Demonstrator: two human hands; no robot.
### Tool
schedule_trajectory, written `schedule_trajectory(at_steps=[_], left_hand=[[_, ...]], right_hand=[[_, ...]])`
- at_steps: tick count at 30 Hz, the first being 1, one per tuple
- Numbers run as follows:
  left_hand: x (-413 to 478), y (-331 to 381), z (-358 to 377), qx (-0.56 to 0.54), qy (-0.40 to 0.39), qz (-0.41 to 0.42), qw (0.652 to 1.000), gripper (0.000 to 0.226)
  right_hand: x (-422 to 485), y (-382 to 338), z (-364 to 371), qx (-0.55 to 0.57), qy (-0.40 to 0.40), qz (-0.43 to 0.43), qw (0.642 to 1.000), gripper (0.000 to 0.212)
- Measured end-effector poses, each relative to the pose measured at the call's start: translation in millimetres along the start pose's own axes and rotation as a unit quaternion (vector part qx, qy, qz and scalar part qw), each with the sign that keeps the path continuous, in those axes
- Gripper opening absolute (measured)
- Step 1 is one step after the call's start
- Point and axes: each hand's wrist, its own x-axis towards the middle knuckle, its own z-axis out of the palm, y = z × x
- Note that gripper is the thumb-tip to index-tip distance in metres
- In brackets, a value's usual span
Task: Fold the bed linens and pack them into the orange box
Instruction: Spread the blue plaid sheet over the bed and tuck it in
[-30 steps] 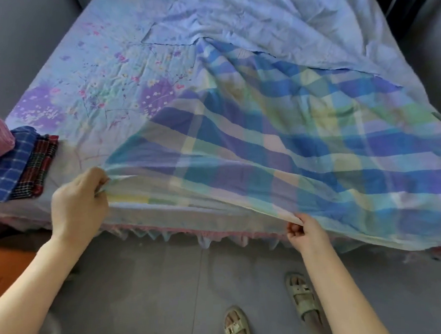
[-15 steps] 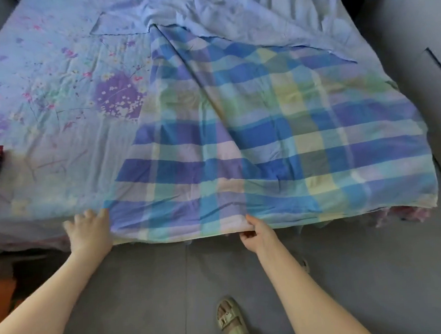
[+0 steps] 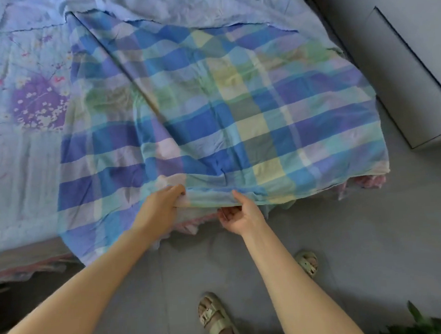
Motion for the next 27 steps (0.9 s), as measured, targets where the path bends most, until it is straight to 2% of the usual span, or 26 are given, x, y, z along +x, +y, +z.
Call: schedule_trajectory(at_steps=[2,4,6,9,13,15,17,20,22,24,27], left_hand=[[6,-16,-17,0.019,-0.053,0.0,0.998,0.028],[10,-27,-33,0.095,-0.122,-0.01,0.988,0.025],[20,-21,-36,0.193,-0.186,-0.025,0.963,0.023],[35,24,-22,0.298,-0.182,-0.04,0.936,0.019],[46,102,25,0.239,-0.14,0.033,0.96,0.035],[50,138,51,0.174,-0.136,0.053,0.974,0.034],[58,155,65,0.139,-0.114,0.038,0.983,0.028],[72,158,69,0.105,-0.104,0.072,0.986,0.039],[78,151,67,0.167,-0.223,0.106,0.955,0.027],[81,140,65,0.209,-0.323,0.125,0.914,0.032],[86,134,65,0.231,-0.355,0.136,0.896,0.032]], right_hand=[[6,-25,-14,0.038,0.02,-0.009,0.999,0.009],[6,-45,-24,0.039,0.046,-0.04,0.997,0.008],[1,-61,-31,0.012,0.075,-0.079,0.994,0.007],[-8,-71,-33,-0.023,0.126,-0.135,0.983,0.013],[-20,-73,-26,-0.049,0.145,-0.181,0.972,0.014],[-23,-75,-27,-0.044,0.147,-0.189,0.97,0.015],[-23,-80,-31,-0.034,0.145,-0.182,0.972,0.015],[-9,-103,-50,-0.021,0.133,-0.154,0.979,0.024],[6,-124,-62,0.003,0.123,-0.148,0.981,0.039],[21,-146,-76,0.028,0.126,-0.156,0.979,0.046],[30,-190,-97,0.056,0.112,-0.194,0.973,0.031]])
